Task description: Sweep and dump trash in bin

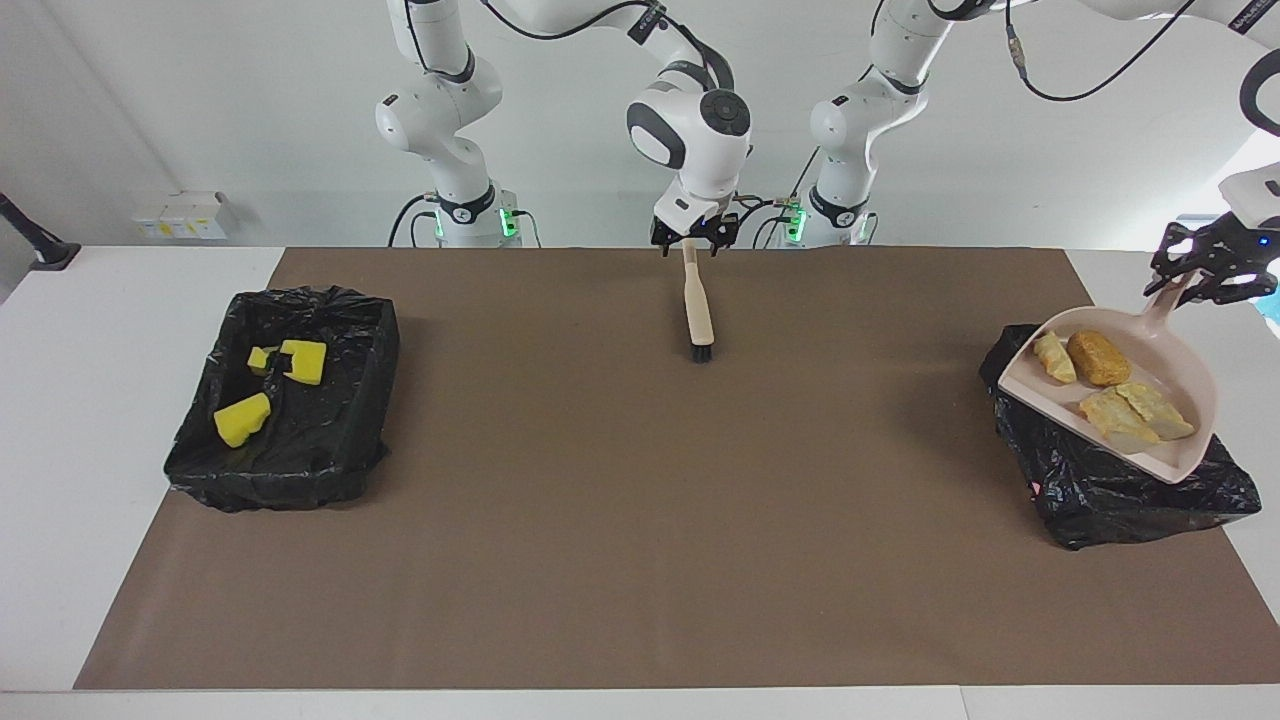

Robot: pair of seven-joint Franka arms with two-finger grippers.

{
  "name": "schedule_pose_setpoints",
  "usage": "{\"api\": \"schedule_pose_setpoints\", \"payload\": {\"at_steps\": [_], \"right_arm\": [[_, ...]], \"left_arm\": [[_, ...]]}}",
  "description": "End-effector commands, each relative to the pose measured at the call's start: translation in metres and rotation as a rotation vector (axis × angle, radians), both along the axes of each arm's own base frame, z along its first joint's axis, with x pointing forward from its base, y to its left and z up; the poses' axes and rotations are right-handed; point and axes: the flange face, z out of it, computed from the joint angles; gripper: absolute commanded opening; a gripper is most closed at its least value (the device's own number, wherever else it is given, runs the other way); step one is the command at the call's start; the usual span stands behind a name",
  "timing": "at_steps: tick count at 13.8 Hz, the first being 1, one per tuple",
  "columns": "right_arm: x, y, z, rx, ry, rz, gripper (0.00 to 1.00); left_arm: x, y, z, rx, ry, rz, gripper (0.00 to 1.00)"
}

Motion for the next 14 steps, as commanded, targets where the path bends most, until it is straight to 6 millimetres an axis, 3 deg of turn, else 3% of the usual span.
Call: {"api": "schedule_pose_setpoints", "payload": {"at_steps": [1, 5, 7, 9, 11, 14], "right_arm": [[0.035, -0.022, 0.040, 0.000, 0.018, 0.043, 1.00], [0.081, -0.083, 0.089, 0.026, 0.054, 0.131, 1.00], [0.095, -0.110, 0.107, -0.002, 0.029, 0.160, 1.00], [0.113, -0.135, 0.126, -0.039, 0.004, 0.152, 1.00], [0.137, -0.181, 0.149, -0.011, -0.022, 0.159, 1.00], [0.161, -0.245, 0.167, 0.024, -0.044, 0.214, 1.00]], "left_arm": [[-0.014, 0.039, 0.015, 0.115, 0.003, 0.008, 0.00], [-0.015, 0.050, 0.017, 0.275, 0.068, -0.027, 0.00], [-0.012, 0.051, 0.014, 0.320, 0.101, -0.041, 0.00], [0.005, 0.030, 0.013, 0.416, 0.148, -0.115, 0.00], [0.020, 0.012, 0.011, 0.500, 0.188, -0.180, 0.00], [0.021, 0.014, 0.010, 0.530, 0.205, -0.186, 0.00]]}}
